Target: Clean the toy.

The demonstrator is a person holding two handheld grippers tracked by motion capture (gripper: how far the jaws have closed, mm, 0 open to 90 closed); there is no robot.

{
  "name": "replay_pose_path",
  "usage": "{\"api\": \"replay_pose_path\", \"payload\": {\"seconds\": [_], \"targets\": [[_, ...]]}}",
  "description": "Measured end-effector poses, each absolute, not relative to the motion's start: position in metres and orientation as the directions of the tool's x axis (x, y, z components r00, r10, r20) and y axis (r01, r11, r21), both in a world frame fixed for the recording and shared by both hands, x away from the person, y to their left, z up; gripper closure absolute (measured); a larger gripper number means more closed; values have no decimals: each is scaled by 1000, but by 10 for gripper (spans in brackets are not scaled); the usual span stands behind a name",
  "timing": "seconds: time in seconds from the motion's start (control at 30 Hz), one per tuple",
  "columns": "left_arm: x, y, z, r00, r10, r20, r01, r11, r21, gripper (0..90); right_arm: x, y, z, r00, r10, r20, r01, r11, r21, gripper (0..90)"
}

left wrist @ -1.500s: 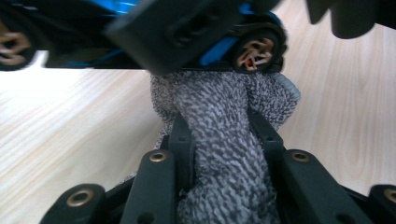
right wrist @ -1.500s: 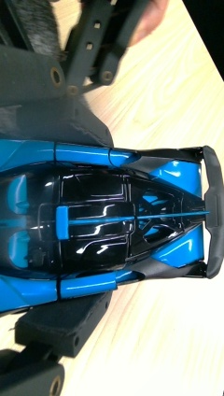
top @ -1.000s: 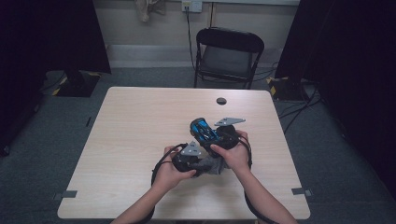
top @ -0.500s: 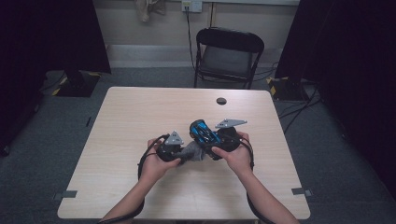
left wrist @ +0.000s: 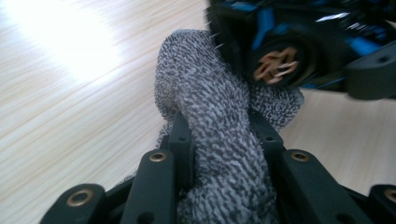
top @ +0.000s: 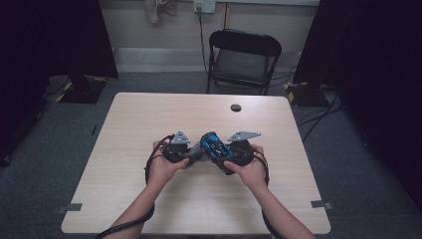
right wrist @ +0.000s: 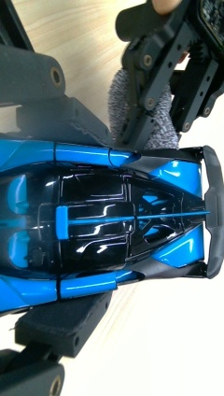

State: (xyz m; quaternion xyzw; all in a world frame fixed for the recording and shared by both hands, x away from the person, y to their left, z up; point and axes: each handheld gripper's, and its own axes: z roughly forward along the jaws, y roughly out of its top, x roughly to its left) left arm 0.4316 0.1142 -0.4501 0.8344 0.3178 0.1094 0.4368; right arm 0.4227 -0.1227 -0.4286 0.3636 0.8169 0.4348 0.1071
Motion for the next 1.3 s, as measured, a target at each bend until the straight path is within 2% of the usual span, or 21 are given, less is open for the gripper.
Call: {"api": "replay_pose_path", "payload": {"seconds": [0.47, 0.87, 1.3], "targets": [[428, 103, -451, 790, 606, -97, 434, -440, 786, 679, 425, -123, -428, -706, 696, 134, 499, 354, 791, 262], [413, 81, -448, 850, 518, -98, 384, -482, 788, 679, 430, -122, -423, -693, 710, 124, 498, 348, 794, 262], [401, 66, -452, 877, 465, -124, 372, -492, 787, 679, 433, -125, -420, -685, 719, 116, 498, 346, 795, 262]]}}
